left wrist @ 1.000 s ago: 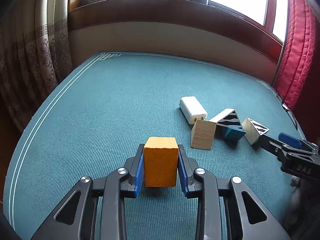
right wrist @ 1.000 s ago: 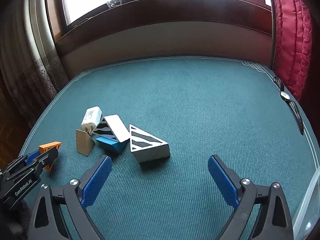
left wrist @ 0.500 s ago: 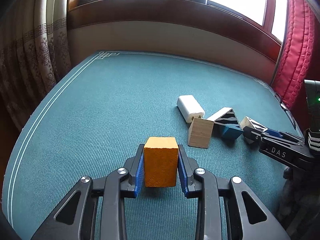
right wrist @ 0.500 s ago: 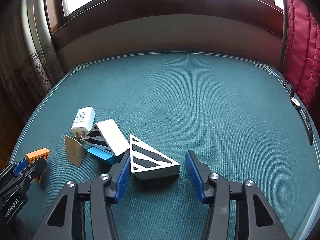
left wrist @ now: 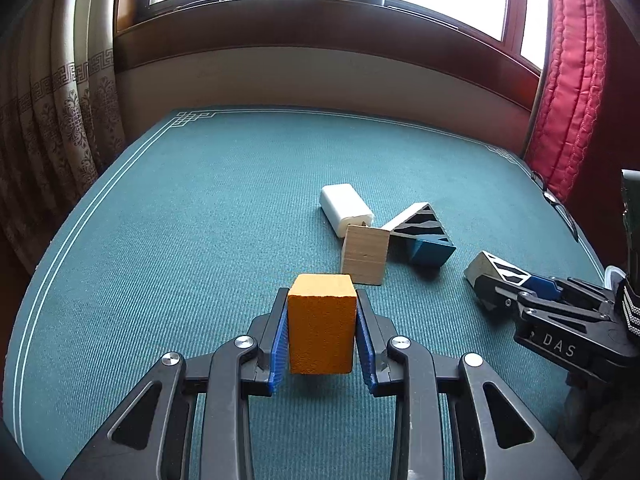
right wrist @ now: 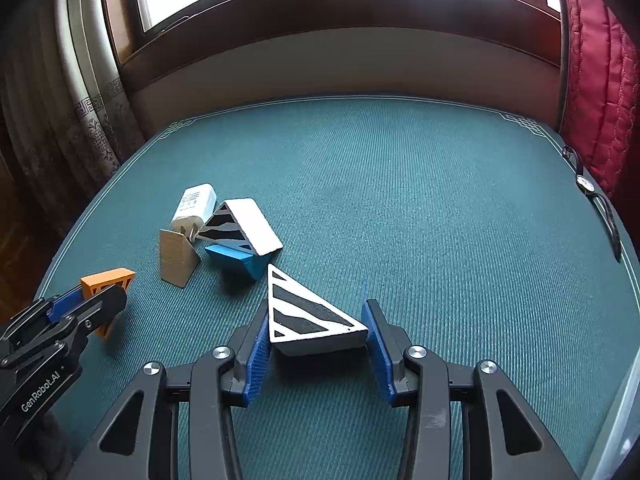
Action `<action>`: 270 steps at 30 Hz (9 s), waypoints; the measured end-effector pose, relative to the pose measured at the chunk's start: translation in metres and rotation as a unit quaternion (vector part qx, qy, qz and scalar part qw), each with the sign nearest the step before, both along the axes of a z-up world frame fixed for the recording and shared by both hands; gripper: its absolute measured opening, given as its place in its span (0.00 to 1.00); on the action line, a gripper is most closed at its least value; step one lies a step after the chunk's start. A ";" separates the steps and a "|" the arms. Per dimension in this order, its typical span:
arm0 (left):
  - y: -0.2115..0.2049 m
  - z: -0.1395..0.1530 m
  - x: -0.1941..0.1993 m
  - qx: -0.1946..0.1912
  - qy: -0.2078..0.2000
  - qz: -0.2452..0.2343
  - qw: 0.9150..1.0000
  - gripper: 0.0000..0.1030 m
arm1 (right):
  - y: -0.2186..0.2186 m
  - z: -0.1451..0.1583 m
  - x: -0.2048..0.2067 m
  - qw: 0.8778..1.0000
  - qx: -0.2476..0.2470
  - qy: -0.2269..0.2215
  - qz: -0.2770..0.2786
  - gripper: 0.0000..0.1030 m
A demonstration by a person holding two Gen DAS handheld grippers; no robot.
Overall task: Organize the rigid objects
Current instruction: 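Carry the striped triangle and orange block toward the clear bowl with both grippers, then lower the striped triangle into the bowl and open the right gripper, then lower the orange block into the bowl and open the left gripper, then withdraw both grippers from the bowl back toward the remaining blocks, then grasp the blue block with the right gripper and lift it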
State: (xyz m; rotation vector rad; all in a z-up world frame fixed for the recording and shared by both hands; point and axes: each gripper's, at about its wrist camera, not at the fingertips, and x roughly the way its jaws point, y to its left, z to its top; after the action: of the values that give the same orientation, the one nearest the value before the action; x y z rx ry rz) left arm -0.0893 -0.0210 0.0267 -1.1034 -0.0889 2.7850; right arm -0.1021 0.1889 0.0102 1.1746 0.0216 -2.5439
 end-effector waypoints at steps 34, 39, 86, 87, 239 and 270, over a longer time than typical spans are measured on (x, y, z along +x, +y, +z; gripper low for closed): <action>0.056 0.005 0.037 -0.029 0.023 -0.081 0.996 0.30 | 0.098 0.024 0.101 0.996 -0.052 0.020 -0.075 0.45; 0.061 0.006 0.042 -0.032 0.025 -0.088 0.995 0.30 | 0.119 0.025 0.113 0.993 -0.054 0.023 -0.099 0.45; 0.193 0.034 0.123 -0.014 0.015 -0.194 0.981 0.30 | 0.277 0.029 0.175 0.962 -0.069 0.064 -0.258 0.71; 0.199 0.036 0.125 -0.016 0.016 -0.200 0.979 0.30 | 0.280 0.029 0.176 0.961 -0.070 0.064 -0.261 0.71; -0.024 -0.005 0.035 0.008 -0.029 0.064 0.997 0.76 | -0.021 0.004 0.013 1.000 -0.028 -0.001 -0.006 0.92; -0.025 -0.015 0.032 0.022 -0.043 0.064 0.997 0.76 | -0.027 0.000 -0.038 0.999 0.008 0.008 -0.037 0.31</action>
State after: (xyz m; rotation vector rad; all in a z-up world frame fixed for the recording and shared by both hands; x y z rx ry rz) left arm -0.0572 -0.0461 0.0119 -1.2493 -0.2390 2.8304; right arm -0.1400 0.1617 0.0104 1.1808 0.0017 -2.6227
